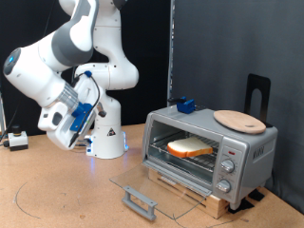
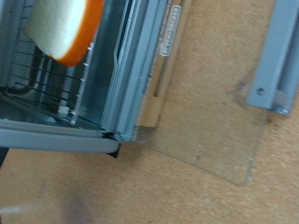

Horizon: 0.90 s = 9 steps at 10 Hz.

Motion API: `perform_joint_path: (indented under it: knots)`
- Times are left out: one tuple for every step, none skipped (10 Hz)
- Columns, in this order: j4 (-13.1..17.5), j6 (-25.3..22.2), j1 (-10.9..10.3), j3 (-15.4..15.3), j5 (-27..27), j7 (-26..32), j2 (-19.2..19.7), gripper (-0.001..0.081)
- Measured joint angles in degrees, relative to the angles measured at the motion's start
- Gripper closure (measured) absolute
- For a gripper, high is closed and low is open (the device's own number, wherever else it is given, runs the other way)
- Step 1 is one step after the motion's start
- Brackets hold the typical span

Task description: Make a piece of toast with the oven

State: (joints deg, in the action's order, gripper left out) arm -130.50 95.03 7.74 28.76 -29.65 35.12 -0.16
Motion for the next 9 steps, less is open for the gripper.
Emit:
perform_joint_path:
  knots:
    - [1.2, 1.5, 0.4, 0.3, -0.3, 1.5, 2.1, -0.0003]
    - [2.2, 2.5, 0.5, 0.5, -0.7, 2.5, 3.8, -0.0003]
    - [2.2, 2.0, 0.5, 0.5, -0.7, 2.5, 3.7, -0.0003]
    - [2.9, -2.1, 0.7, 0.6, -0.5, 2.9, 4.3, -0.0003]
    - [4.2, -6.1, 1.2, 0.6, -1.8, 3.1, 5.9, -0.0003]
    - [5.8, -9.0, 2.0, 0.6, -3.1, 2.0, 8.6, -0.0003]
    - [7.3, -10.0, 2.5, 0.6, -5.0, 0.7, 11.8, -0.0003]
    - [8.3, -10.0, 2.8, 0.6, -6.3, -0.1, 14.7, -0.0003]
    - [9.0, -9.5, 2.9, 0.5, -6.8, -0.3, 17.3, -0.0003]
